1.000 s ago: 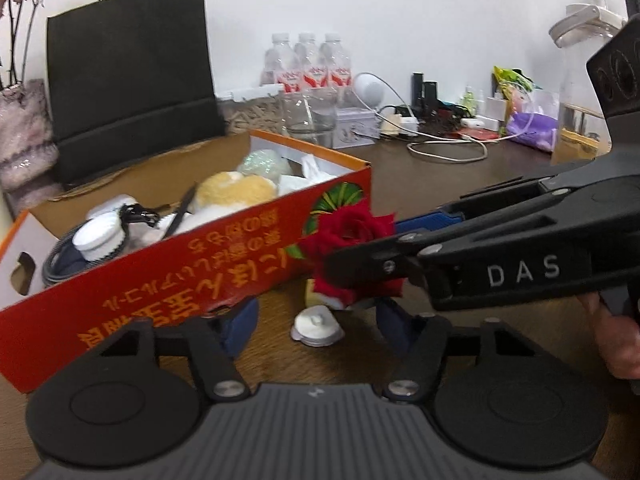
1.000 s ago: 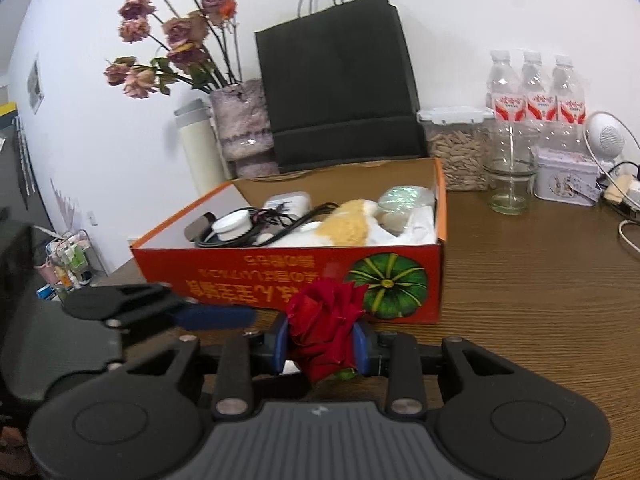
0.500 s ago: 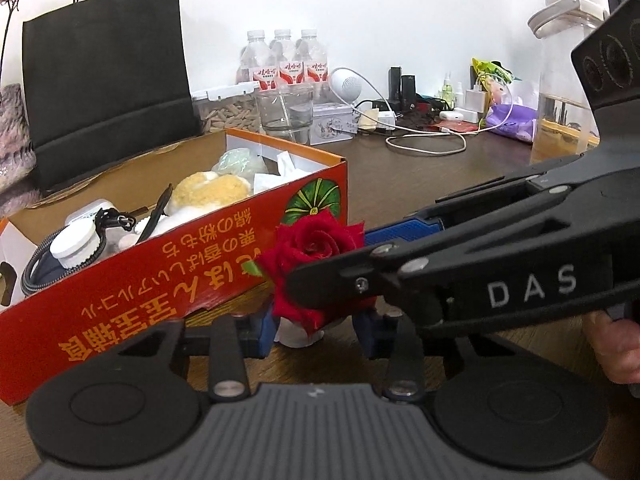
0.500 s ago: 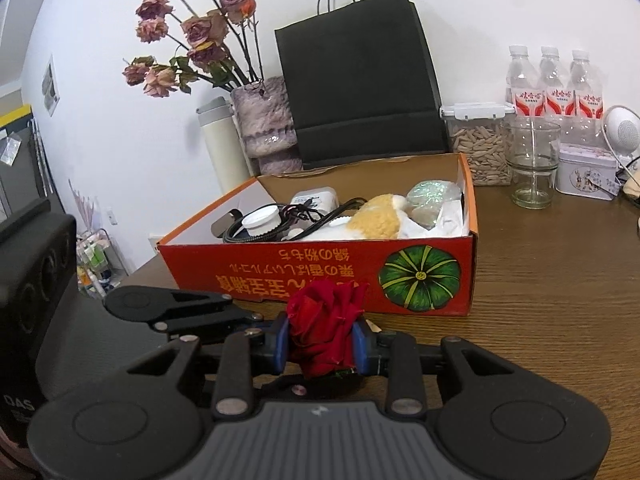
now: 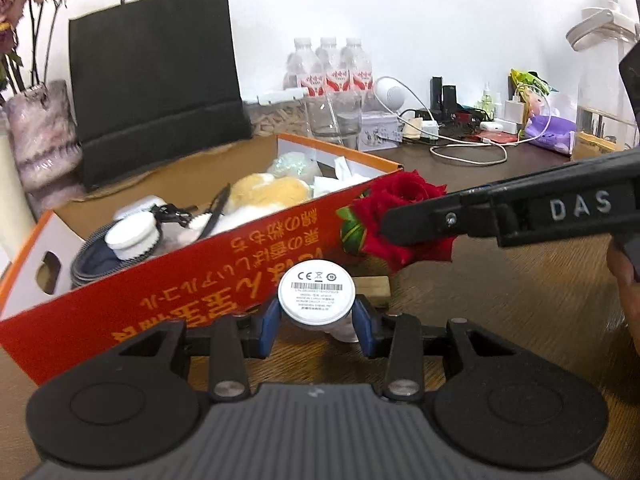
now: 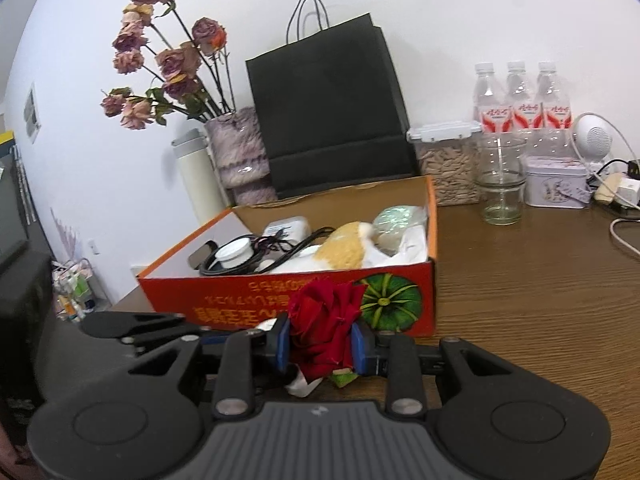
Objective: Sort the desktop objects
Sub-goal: 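Grasp the round white disc with the left tool while the right tool holds the rose, then carry the red rose and white disc up over the box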
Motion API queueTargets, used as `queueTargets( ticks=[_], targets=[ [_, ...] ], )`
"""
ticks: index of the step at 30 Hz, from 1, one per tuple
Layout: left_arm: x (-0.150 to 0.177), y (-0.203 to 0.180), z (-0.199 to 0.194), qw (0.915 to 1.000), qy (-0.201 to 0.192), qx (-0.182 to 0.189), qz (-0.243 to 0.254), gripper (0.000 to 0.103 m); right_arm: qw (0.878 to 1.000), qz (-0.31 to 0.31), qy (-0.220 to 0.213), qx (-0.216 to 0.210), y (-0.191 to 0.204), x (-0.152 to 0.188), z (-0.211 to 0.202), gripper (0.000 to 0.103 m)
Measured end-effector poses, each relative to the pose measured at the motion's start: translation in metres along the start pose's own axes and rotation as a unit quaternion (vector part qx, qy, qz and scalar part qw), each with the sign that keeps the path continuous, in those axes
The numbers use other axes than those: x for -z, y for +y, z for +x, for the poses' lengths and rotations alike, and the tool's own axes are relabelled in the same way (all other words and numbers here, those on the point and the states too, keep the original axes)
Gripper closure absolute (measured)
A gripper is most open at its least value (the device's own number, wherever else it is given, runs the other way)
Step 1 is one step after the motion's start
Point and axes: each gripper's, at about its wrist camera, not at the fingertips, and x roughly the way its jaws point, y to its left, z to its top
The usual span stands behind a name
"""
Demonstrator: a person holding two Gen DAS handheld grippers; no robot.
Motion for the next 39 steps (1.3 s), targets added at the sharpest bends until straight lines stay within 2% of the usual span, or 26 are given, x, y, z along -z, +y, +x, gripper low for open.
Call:
queueTargets(
  ticks=[12, 17, 21, 26, 31, 35, 39],
  targets=[
    [0.016, 0.027, -0.035, 0.9964, -0.025, -0.066, -0.047, 0.064, 0.998, -0.036, -0.008, 0.049, 0.008, 0.011, -0.002, 0.074],
    [0.022, 0.032, -0.052, 0.9907, -0.06, -0.105, -0.062, 0.063, 0.996, -0.053, -0.013, 0.074, 0.018, 0.018, 0.0, 0.074],
    [0.021, 0.036, -0.058, 0.985, -0.088, -0.122, -0.085, 0.063, 0.992, -0.087, -0.029, 0.091, 0.034, 0.027, 0.003, 0.073],
    [0.019, 0.041, -0.062, 0.9753, -0.12, -0.155, -0.102, 0.063, 0.989, -0.095, -0.064, 0.091, 0.051, 0.028, 0.002, 0.073],
    [0.017, 0.042, -0.062, 0.9724, -0.132, -0.162, -0.103, 0.063, 0.983, -0.12, -0.099, 0.1, 0.066, 0.028, 0.005, 0.073],
    [0.015, 0.044, -0.058, 0.9687, -0.142, -0.177, -0.1, 0.063, 0.973, -0.153, -0.137, 0.109, 0.075, 0.026, 0.01, 0.073],
    [0.012, 0.046, -0.052, 0.9653, -0.151, -0.19, -0.098, 0.063, 0.971, -0.155, -0.15, 0.106, 0.078, 0.021, 0.021, 0.073]
  ],
)
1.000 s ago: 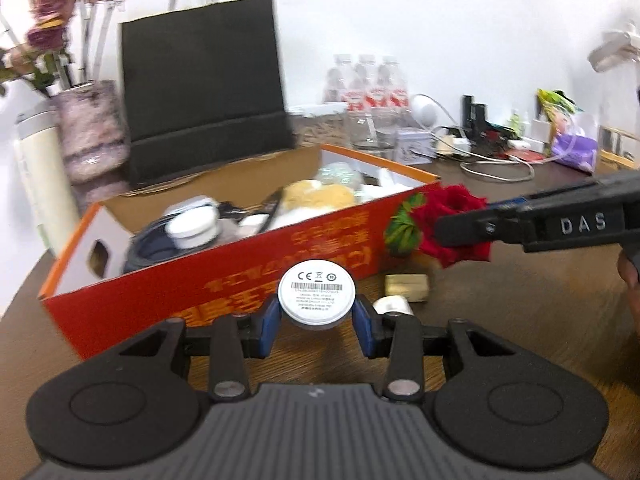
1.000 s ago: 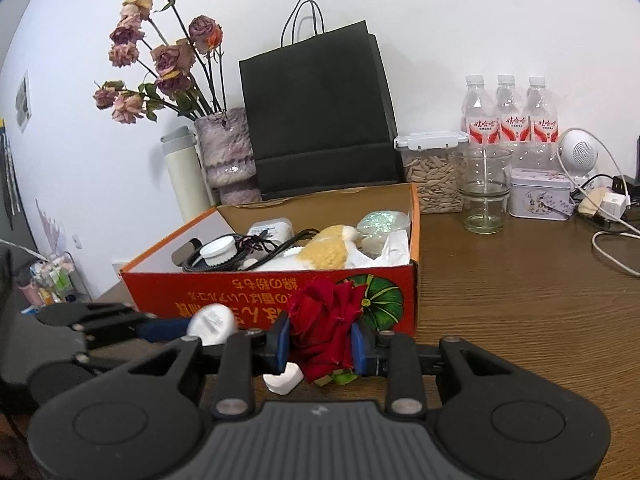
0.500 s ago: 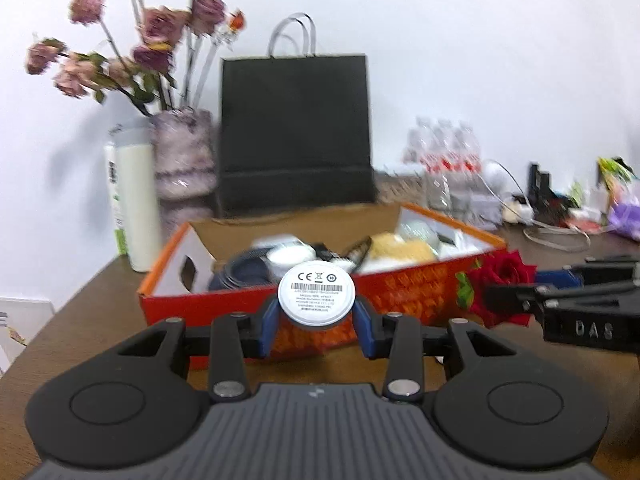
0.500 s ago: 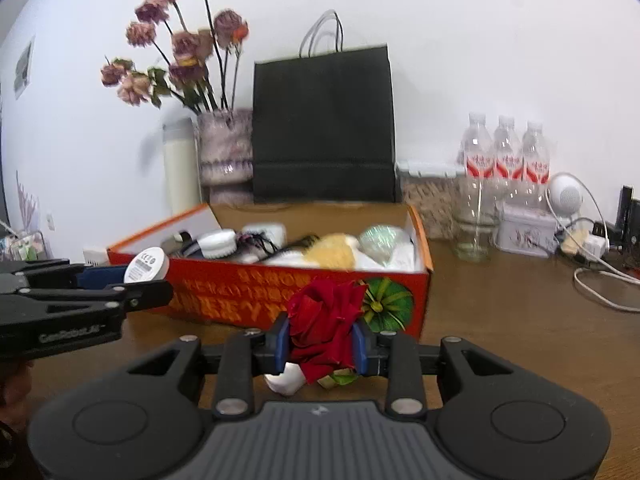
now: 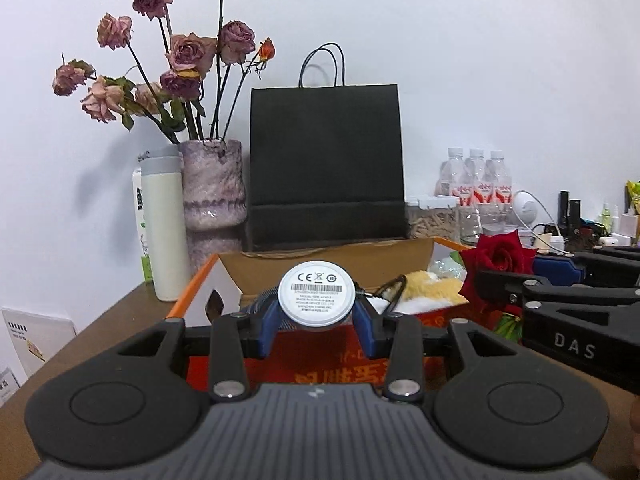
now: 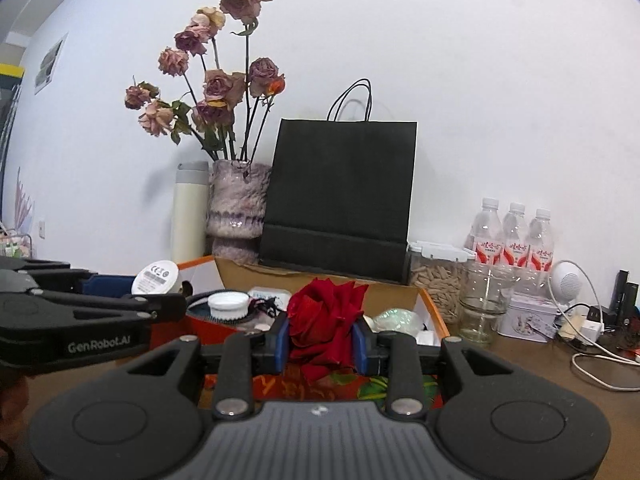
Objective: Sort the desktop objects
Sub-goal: 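Carry the red rose and white disc up over the box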
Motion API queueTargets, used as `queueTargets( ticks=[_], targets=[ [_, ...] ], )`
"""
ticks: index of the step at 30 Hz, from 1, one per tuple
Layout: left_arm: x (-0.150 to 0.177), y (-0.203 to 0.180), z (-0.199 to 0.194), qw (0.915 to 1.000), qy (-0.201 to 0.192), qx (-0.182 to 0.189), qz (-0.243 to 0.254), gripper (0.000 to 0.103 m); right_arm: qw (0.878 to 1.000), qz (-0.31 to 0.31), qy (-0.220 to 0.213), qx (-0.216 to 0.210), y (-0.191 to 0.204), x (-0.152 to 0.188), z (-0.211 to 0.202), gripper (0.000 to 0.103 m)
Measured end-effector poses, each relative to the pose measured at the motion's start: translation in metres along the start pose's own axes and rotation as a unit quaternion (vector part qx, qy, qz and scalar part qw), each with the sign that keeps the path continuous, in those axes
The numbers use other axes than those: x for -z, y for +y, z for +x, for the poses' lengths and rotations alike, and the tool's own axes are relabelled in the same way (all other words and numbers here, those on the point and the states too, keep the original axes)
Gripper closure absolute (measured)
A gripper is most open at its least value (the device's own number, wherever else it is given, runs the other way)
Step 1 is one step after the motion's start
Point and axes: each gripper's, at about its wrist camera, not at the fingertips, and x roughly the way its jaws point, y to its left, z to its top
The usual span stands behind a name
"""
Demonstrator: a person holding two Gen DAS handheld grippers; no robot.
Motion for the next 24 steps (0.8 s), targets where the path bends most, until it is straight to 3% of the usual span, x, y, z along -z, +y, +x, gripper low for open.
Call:
queueTargets(
  ticks=[15, 24],
  targets=[
    [-0.017, 0.006, 0.045, 0.9993, -0.015, -0.017, -0.028, 0.063, 1.0, 0.011, -0.011, 0.016, -0.006, -0.009, 0.05, 0.072],
    [-0.024, 0.01, 0.079, 0.9991, -0.01, -0.016, -0.037, 0.063, 0.999, 0.045, 0.005, 0.007, -0.022, -0.017, 0.086, 0.071]
  ],
)
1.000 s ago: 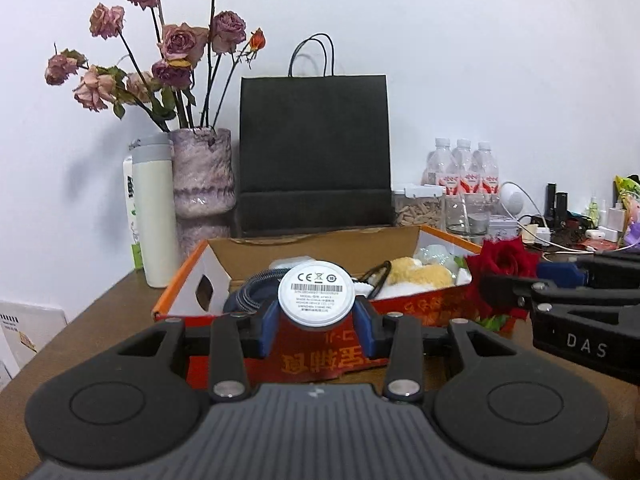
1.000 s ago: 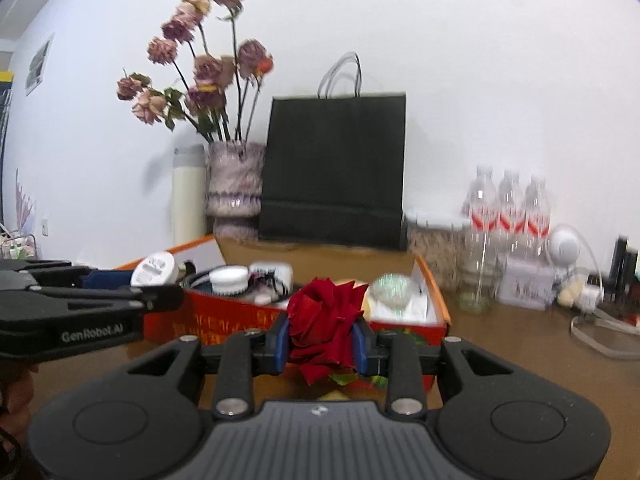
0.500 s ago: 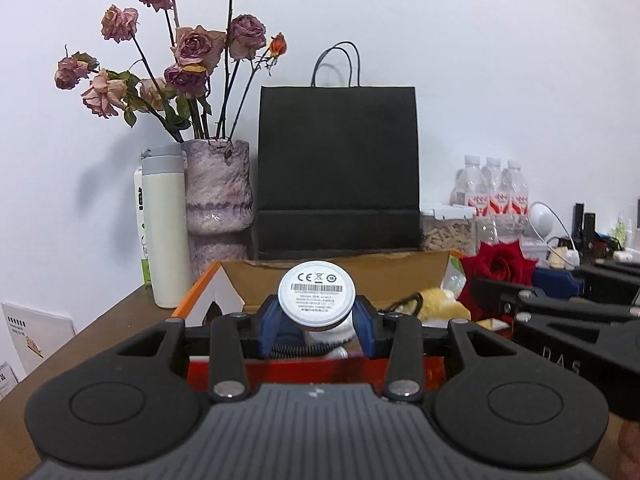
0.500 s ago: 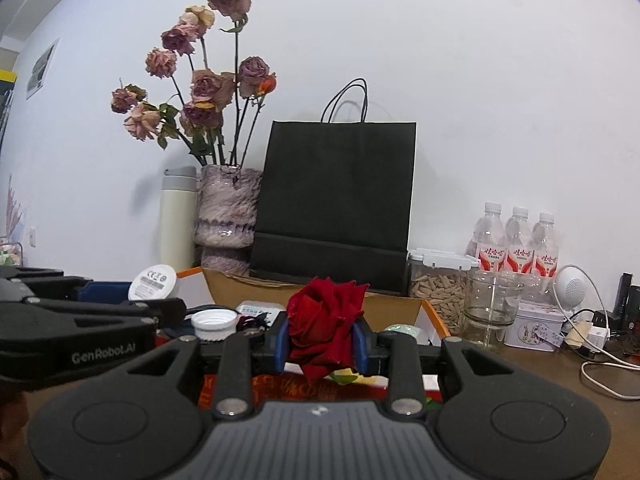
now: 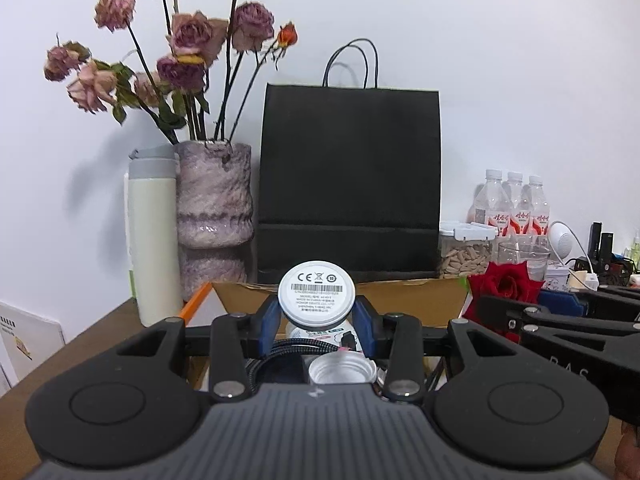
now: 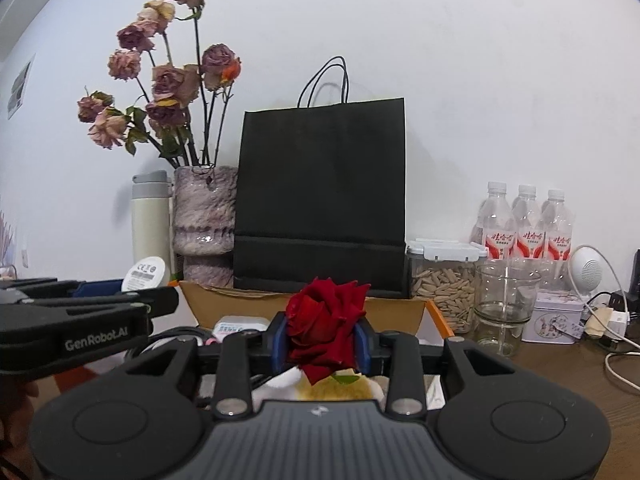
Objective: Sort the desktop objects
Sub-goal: 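Carry the red rose and white disc up over the box, then open both tools to release the rose and disc into the box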
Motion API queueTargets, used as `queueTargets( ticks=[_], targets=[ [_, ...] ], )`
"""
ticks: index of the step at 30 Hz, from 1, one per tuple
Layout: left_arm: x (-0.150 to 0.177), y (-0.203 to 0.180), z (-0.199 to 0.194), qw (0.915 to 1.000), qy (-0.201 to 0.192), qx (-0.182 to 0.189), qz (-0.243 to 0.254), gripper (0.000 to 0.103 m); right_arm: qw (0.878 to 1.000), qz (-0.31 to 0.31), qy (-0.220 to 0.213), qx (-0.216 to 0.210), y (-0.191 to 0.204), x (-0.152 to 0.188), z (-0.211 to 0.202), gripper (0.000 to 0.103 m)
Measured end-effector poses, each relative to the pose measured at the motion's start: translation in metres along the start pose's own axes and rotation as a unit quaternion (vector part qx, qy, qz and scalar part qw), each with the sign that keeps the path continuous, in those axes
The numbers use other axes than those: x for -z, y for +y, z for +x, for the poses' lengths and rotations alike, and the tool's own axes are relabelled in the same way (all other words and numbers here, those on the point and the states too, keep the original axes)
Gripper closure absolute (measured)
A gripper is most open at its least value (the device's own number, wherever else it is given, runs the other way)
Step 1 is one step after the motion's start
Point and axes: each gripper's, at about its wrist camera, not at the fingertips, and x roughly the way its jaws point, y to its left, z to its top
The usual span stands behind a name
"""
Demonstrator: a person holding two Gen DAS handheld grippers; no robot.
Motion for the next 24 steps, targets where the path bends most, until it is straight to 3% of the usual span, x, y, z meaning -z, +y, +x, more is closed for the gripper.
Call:
queueTargets(
  ticks=[16, 18, 19, 20, 21, 24],
  targets=[
    [0.007, 0.007, 0.01, 0.9996, 0.027, 0.0, 0.001, 0.061, 0.999, 0.022, 0.035, -0.005, -0.015, 0.006, 0.017, 0.068],
    [0.007, 0.006, 0.009, 0.9997, 0.023, -0.003, 0.002, 0.044, 0.999, 0.022, 0.033, -0.006, -0.015, 0.006, 0.017, 0.066],
    [0.007, 0.006, 0.007, 0.9998, 0.017, -0.006, 0.002, 0.025, 0.999, 0.022, 0.032, -0.006, -0.015, 0.006, 0.016, 0.064],
    [0.007, 0.006, 0.004, 0.9999, 0.009, -0.01, 0.002, 0.011, 0.999, 0.022, 0.029, -0.006, -0.015, 0.006, 0.015, 0.055],
    [0.007, 0.005, 0.001, 0.9999, 0.0, -0.011, 0.002, 0.009, 0.999, 0.021, 0.026, -0.006, -0.014, 0.006, 0.014, 0.042],
    [0.006, 0.006, -0.003, 0.9993, -0.019, -0.031, -0.001, 0.0, 1.0, 0.017, 0.008, 0.002, -0.013, 0.006, 0.009, 0.017]
  ],
)
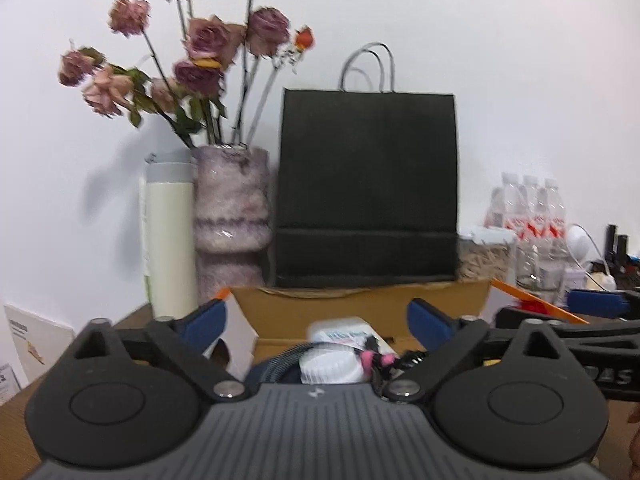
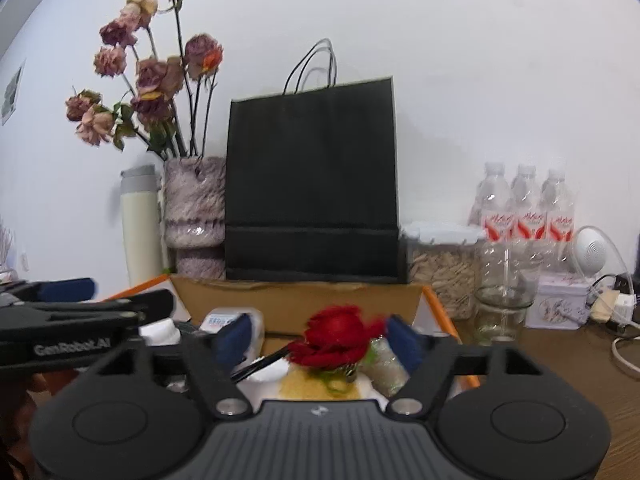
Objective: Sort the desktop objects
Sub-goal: 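Open both tools to release the rose and disc into the box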
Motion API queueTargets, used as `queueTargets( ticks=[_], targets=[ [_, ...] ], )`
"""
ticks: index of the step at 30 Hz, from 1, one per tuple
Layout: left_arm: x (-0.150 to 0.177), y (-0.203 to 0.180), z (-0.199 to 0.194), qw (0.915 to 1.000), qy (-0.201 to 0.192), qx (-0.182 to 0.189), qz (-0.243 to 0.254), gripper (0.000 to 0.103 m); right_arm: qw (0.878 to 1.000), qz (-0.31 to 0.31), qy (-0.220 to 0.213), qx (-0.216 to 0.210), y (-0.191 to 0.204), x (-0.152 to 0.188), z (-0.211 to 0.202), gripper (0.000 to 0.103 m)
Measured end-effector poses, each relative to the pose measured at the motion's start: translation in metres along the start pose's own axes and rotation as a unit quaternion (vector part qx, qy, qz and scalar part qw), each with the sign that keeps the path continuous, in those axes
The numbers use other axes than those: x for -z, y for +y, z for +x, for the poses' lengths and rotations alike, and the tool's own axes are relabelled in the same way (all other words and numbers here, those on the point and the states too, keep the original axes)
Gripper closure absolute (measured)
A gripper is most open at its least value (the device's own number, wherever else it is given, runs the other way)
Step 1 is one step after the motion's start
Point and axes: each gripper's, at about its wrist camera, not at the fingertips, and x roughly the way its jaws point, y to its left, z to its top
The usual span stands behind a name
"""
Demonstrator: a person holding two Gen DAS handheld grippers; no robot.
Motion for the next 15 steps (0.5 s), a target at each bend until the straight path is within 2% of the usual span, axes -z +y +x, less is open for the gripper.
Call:
queueTargets(
  ticks=[1, 3, 15],
  targets=[
    [0.0005, 0.0014, 0.0009, 1.0, 0.002, 0.003, -0.004, 0.0, 1.0, 0.002, -0.006, 0.002, -0.0006, -0.0004, -0.0017, 0.015],
    [0.0006, 0.002, 0.0043, 0.9999, 0.014, 0.004, -0.008, 0.0, 1.0, 0.006, -0.008, -0.002, -0.0019, -0.0009, -0.0027, 0.0],
    [0.0006, 0.0004, 0.0051, 0.9997, 0.024, -0.008, -0.003, 0.0, 1.0, -0.004, -0.007, -0.003, 0.0021, -0.0012, -0.0035, 0.0]
  ],
)
